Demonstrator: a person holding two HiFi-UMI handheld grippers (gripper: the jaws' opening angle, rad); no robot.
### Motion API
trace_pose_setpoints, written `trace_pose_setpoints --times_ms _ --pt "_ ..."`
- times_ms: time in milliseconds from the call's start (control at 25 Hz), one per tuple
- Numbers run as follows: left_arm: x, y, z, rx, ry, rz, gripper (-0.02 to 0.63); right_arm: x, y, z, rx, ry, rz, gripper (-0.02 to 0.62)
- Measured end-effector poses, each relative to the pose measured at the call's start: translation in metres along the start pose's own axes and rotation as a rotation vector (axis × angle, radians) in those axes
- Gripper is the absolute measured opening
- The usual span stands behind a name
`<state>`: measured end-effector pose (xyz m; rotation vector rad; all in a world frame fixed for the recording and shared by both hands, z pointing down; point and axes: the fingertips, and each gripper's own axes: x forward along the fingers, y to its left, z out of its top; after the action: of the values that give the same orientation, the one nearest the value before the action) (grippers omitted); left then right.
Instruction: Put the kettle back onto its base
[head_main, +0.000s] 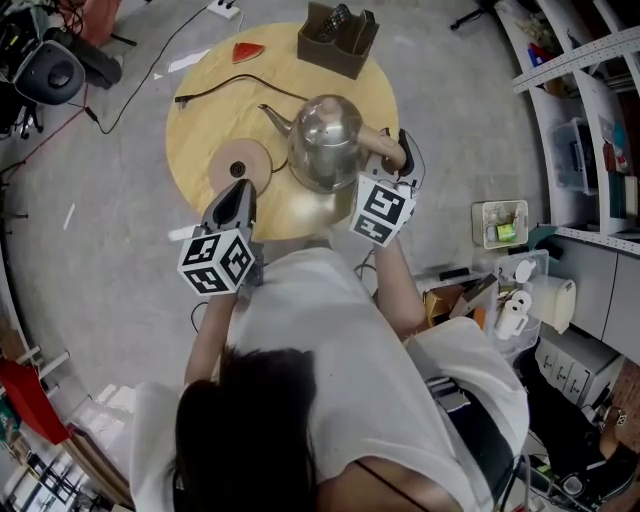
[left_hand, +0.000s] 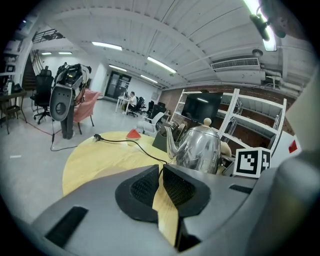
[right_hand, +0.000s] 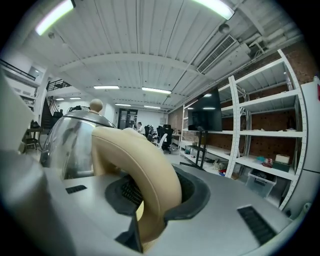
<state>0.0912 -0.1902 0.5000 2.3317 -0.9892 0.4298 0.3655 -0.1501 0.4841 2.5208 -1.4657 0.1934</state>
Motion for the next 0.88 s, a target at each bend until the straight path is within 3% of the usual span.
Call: trace_pose_setpoints --times_ms 280,880 --pt "-0.018 0.017 -0.004 -0.073 -0.03 0.039 0.046 -0.002 0.022 0.013 -0.019 -0.016 0.054 0.107" --pt "-0.06 0.059 -0.018 -0.146 -0.065 0.133 0.046 -0.004 0.086 0.046 -0.037 -0.072 0.188 0.104"
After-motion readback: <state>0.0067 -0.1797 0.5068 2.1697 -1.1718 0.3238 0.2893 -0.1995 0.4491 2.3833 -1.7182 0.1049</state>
